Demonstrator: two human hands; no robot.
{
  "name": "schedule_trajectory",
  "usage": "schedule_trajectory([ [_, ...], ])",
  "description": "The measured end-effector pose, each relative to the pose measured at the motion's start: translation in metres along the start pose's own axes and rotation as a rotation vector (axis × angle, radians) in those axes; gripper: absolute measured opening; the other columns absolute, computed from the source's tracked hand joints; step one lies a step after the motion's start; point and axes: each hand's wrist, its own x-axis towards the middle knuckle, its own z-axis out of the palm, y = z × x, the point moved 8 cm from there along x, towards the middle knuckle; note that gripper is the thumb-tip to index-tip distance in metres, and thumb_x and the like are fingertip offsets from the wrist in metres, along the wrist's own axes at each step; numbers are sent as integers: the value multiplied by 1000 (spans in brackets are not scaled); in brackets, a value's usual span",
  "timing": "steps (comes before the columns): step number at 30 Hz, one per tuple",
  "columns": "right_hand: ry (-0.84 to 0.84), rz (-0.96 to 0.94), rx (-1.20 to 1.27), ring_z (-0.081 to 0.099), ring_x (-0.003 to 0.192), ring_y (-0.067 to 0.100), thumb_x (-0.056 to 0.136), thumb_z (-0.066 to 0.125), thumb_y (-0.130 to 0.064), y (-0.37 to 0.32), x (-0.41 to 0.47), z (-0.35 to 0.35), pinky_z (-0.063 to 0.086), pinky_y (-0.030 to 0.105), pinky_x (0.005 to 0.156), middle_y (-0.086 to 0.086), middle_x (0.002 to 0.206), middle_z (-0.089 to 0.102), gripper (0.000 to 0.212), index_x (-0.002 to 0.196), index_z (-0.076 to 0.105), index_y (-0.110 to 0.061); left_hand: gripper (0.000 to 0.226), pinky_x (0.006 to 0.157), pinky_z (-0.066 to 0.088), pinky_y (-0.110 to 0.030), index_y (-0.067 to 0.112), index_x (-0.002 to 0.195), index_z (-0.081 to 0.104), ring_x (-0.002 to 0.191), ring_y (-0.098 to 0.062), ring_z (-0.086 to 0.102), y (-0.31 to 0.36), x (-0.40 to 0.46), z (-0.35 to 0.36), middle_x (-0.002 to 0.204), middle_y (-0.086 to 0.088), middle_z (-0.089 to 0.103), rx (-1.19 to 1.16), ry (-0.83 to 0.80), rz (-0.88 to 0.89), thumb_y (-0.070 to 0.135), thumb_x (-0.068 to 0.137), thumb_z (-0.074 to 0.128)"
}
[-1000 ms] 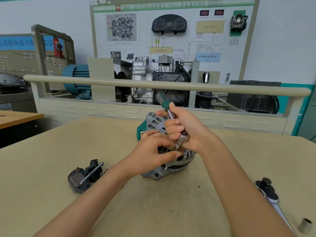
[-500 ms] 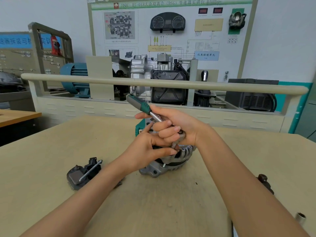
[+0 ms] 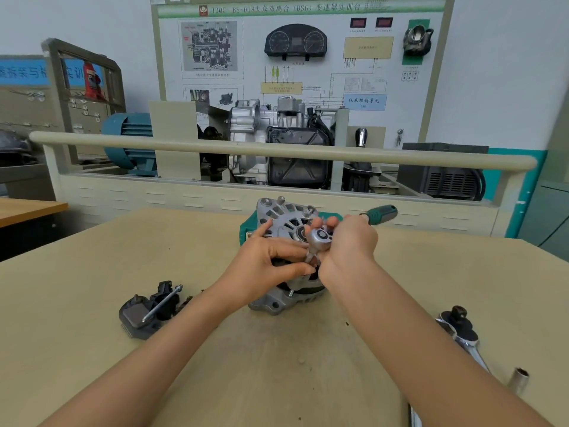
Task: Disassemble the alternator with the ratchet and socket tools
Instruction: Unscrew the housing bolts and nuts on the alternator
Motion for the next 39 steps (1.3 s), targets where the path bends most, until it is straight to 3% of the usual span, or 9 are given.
schedule_trajectory([
  [3,-57,-16,-103,38,34,10,104,23,-31,3,2,10,40,23,42,1,49,44,37,78,39,-11,12,117,3,-28,26,89,74,99,9,58,-2,0,1,96,15,70,49,19,20,21,79,71],
  [9,-255,11,-439,29,25,6,101,28,-21,5,-1,30,27,12,33,-7,36,35,27,87,49,-10,6,115,8,-23,18,81,74,88,7,57,-8,2,4,78,22,64,83,8,-4,23,79,71],
  [16,-928,436,-787,24,27,1,101,29,-33,32,-21,58,25,15,28,-11,39,27,37,114,58,-14,22,110,13,-20,32,94,71,111,29,31,-7,1,3,101,34,58,-47,-41,34,14,82,69],
  [19,-1010,524,-773,24,26,0,100,31,-34,38,-27,60,24,14,27,-11,39,27,37,117,58,-15,21,110,15,-19,29,97,71,115,27,30,-8,1,2,105,32,59,-105,-50,52,16,81,69],
  [23,-910,341,-684,26,26,1,101,32,-34,34,-19,56,25,14,29,-11,39,29,39,105,61,-9,18,115,16,-41,24,95,73,116,17,40,-9,0,2,102,20,67,-58,-24,41,16,80,70],
  [27,-587,33,-409,30,28,4,102,34,-29,14,-11,43,27,15,33,-10,40,35,35,87,58,-8,19,116,12,-36,35,76,69,94,9,56,-5,-1,4,78,28,65,-20,-44,65,17,81,69],
  [31,-96,-233,-75,41,33,6,104,23,-25,2,-12,7,37,24,43,0,61,43,32,80,42,-16,8,113,13,-26,11,85,75,95,3,58,-8,-1,2,91,8,71,46,13,67,14,80,69],
  [35,-14,-100,-14,44,43,16,104,20,-19,3,-6,3,37,25,44,3,63,41,35,74,37,-13,19,113,17,-27,13,94,75,99,3,58,-8,-1,2,101,11,69,51,36,62,22,78,70],
  [39,-75,-48,-210,40,42,14,103,23,-21,3,-2,11,31,23,42,1,57,40,36,74,41,-12,17,110,19,-27,15,91,75,99,5,56,-9,-1,4,98,14,69,79,38,69,25,79,71],
])
